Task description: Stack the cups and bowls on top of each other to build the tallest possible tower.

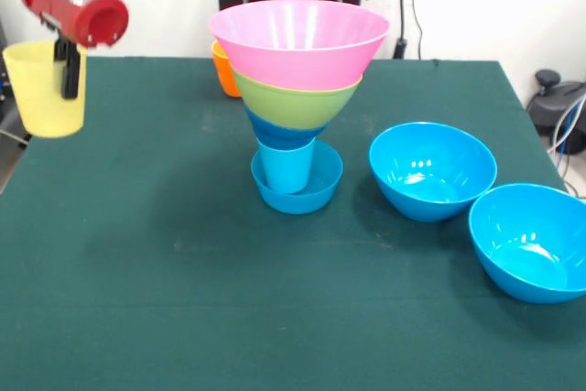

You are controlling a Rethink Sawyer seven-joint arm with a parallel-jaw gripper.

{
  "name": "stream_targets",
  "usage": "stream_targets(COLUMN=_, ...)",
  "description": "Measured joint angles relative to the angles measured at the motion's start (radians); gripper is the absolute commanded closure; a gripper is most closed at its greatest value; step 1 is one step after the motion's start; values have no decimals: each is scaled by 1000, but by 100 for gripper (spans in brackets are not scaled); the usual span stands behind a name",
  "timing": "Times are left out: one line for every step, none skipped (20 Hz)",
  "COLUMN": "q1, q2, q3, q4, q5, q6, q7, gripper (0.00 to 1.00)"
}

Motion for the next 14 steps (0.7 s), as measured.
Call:
stream_targets(q1=5, q2=-32, q3=8, q4=4, q5=2, q6=28, q7=0, gripper=100)
stream_targets(q1=7, q2=-51, q3=13, q4=5, q5=4, q6=47, q7=0, gripper=100)
stream_targets(q1=9, q2=-62, q3=15, q4=6, q5=6, q6=61, q7=0, gripper=100)
stream_targets(q1=10, q2=-73, q3=18, q4=6, q5=8, q6=75, q7=0, gripper=100)
stream_targets(q1=13, q2=-91, q3=22, q4=6, q5=12, q6=104, q7=0, gripper=100)
stream_targets(q1=16, q2=-109, q3=25, q4=6, q5=15, q6=134, q7=0, gripper=100)
stream_targets(q1=19, q2=-126, q3=28, q4=6, q5=19, q6=172, q7=0, gripper=100)
stream_targets(q1=22, q2=-144, q3=31, q4=6, q5=23, q6=210, q7=0, gripper=100)
stream_targets(q1=29, q2=-177, q3=36, q4=6, q5=30, q6=293, q7=0, gripper=100)
stream_targets(q1=33, q2=-192, q3=40, q4=6, q5=33, q6=335, q7=0, gripper=100)
stream_targets(q1=34, q2=-199, q3=41, q4=6, q5=35, q6=355, q7=0, gripper=100)
stream_targets(q1=36, q2=-206, q3=43, q4=6, q5=36, q6=375, q7=0, gripper=100)
stream_targets(q1=41, q2=-229, q3=50, q4=4, q5=40, q6=441, q7=0, gripper=100)
stream_targets(q1=44, q2=-238, q3=53, q4=2, q5=41, q6=469, q7=0, gripper=100)
